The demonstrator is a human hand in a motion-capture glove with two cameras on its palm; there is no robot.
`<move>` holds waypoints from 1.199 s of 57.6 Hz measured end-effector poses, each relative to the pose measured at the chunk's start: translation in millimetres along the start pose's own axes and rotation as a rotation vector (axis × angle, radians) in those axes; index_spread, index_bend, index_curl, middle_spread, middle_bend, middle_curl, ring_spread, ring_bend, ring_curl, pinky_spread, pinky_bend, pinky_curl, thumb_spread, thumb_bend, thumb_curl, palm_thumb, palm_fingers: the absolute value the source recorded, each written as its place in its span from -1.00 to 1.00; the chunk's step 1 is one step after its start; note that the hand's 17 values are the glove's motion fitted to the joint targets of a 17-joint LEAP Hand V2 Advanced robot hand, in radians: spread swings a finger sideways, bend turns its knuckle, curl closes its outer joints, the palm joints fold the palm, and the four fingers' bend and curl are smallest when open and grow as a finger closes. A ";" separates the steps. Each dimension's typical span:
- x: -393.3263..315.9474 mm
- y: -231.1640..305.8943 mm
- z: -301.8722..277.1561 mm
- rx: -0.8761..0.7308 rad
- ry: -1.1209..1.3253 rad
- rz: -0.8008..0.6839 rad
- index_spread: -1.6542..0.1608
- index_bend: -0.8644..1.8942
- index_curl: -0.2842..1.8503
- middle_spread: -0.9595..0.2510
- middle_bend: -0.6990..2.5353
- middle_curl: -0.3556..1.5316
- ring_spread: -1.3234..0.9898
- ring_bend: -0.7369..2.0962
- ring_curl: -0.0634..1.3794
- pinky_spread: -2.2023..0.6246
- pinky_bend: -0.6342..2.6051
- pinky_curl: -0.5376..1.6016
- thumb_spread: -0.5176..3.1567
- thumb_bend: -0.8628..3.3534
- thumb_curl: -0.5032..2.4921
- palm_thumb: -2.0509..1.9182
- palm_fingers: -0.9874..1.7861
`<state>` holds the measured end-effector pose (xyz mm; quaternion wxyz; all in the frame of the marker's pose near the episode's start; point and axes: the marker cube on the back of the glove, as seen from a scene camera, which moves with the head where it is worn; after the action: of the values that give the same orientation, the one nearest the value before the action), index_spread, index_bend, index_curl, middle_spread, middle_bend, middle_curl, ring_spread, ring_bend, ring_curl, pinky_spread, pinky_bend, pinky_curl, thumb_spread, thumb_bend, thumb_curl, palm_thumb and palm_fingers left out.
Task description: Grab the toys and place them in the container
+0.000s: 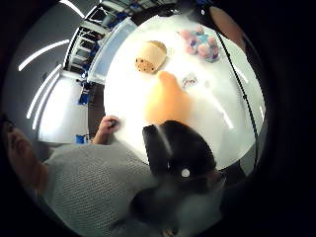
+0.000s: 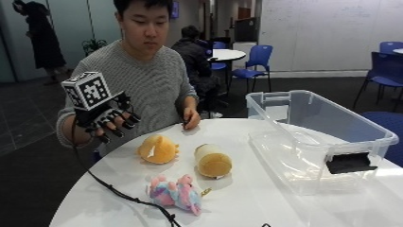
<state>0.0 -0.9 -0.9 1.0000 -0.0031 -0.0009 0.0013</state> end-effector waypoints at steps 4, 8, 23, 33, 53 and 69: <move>-0.1 0.1 -0.2 0.000 0.004 0.002 0.58 -0.26 -0.68 0.38 -0.50 -0.61 0.05 -0.25 -0.82 0.55 -0.21 -0.33 -0.36 -0.59 -0.65 0.03 -0.10; -0.7 1.5 0.0 -0.006 0.005 0.000 0.52 -0.25 -0.65 0.33 -0.49 -0.59 0.02 -0.22 -0.78 0.55 -0.17 -0.29 -0.24 -0.59 -0.64 0.04 -0.13; -0.4 -1.4 1.7 -0.015 0.006 -0.002 0.43 -0.23 -0.56 0.26 -0.47 -0.51 -0.03 -0.15 -0.69 0.55 -0.12 -0.23 -0.04 -0.59 -0.58 0.03 -0.19; -0.9 -0.3 2.1 -0.033 0.002 -0.008 0.41 -0.23 -0.51 0.25 -0.46 -0.46 -0.04 -0.12 -0.66 0.55 -0.10 -0.21 0.00 -0.60 -0.56 0.03 -0.21; -9.6 -57.3 -7.6 0.004 0.009 -0.055 0.40 -0.25 -0.45 0.24 -0.47 -0.39 -0.05 -0.08 -0.61 0.55 -0.05 -0.18 0.02 -0.60 -0.53 0.03 -0.22; -21.6 -184.8 17.1 -0.094 0.122 -0.027 0.41 -0.27 -0.45 0.26 -0.46 -0.36 -0.06 -0.05 -0.57 0.54 0.05 -0.14 0.04 -0.59 -0.51 0.05 -0.28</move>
<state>-21.2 -185.6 17.3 0.9969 -0.0500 0.0597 -0.0125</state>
